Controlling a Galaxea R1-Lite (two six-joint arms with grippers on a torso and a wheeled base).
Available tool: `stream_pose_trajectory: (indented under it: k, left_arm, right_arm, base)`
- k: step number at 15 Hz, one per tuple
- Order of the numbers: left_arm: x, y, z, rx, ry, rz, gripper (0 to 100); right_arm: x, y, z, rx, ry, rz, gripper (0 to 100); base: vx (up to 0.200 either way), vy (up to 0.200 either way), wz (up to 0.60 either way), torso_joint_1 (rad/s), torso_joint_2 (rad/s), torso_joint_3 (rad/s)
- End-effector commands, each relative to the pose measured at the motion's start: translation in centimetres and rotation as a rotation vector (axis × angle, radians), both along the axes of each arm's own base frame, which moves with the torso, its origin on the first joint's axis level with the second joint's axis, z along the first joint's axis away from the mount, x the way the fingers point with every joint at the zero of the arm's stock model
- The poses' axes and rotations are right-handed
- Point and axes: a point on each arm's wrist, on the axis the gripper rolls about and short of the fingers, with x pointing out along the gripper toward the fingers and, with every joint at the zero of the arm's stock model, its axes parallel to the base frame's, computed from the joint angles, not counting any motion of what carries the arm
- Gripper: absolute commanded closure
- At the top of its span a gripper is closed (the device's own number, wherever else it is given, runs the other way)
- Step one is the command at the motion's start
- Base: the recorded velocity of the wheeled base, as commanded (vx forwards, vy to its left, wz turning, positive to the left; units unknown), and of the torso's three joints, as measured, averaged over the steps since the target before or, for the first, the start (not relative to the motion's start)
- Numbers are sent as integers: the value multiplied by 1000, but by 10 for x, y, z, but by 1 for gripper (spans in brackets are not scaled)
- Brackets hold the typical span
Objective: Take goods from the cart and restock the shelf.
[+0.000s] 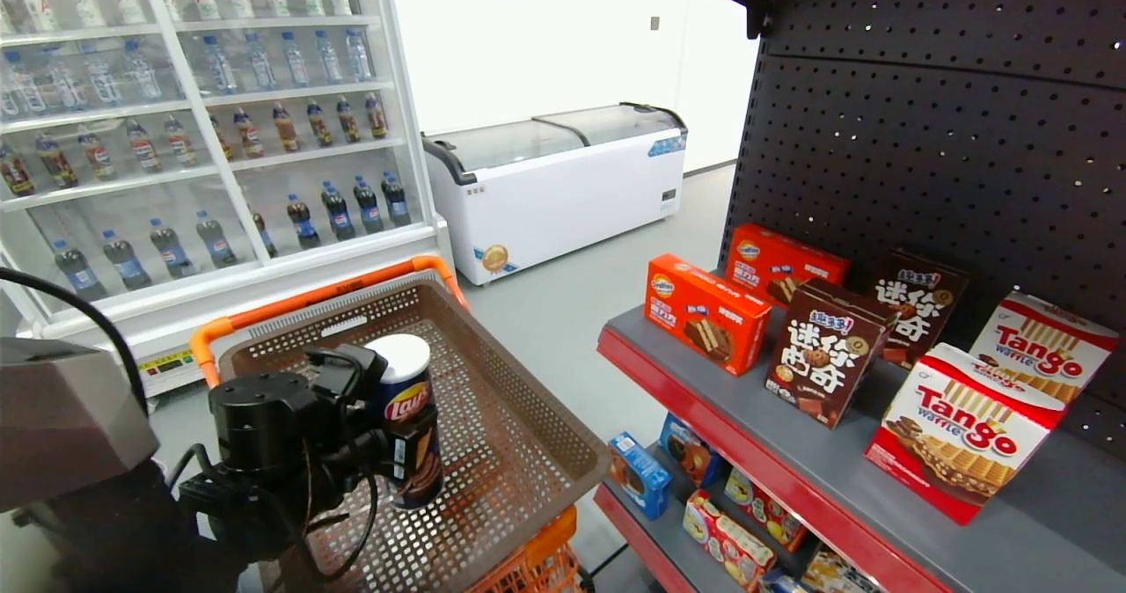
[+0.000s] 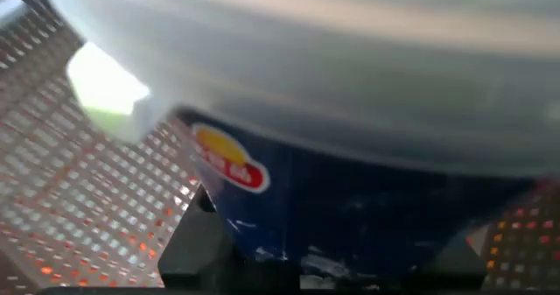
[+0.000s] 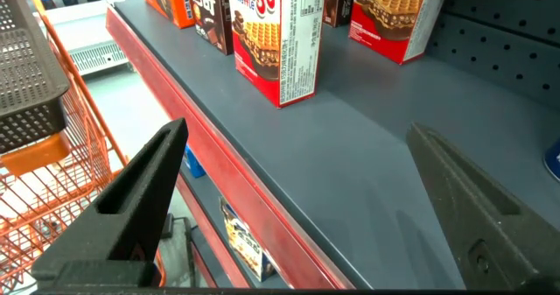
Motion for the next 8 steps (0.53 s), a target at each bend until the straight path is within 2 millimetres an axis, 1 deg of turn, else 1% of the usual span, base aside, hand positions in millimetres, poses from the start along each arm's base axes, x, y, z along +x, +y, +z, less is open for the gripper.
stream_pose_trajectory:
  k: [1,2,3,4,5,6,7,8]
  left_arm:
    - [-24,7,68,-31,-111,10,100]
    - [-39,12,86,-29,-110,8,100]
    - [-56,15,99,-34,-110,-15,100]
    - [-58,15,100,-35,-112,-16,100]
    - [-84,20,114,-39,-98,-48,100]
    - [-115,27,124,-30,-74,-48,100]
    - [-125,29,127,-27,-73,-45,100]
    - [-153,37,131,-12,-55,-22,100]
  right_arm:
    - [0,0,0,0,0,1,0]
    - [0,0,0,0,0,1,0]
    - [0,0,0,0,0,1,0]
    - [0,0,0,0,0,0,0]
    - [0,0,0,0,0,1,0]
    - [0,0,0,0,0,0,0]
    - [0,0,0,0,0,0,0]
    - [0,0,0,0,0,0,0]
  base:
    - [0,0,0,0,0,0]
    - [0,0,0,0,0,0]
    - [0,0,0,0,0,0]
    - [0,0,0,0,0,0]
    - [0,0,0,0,0,0]
    - [0,0,0,0,0,0]
    - [0,0,0,0,0,0]
    - [0,0,0,0,0,0]
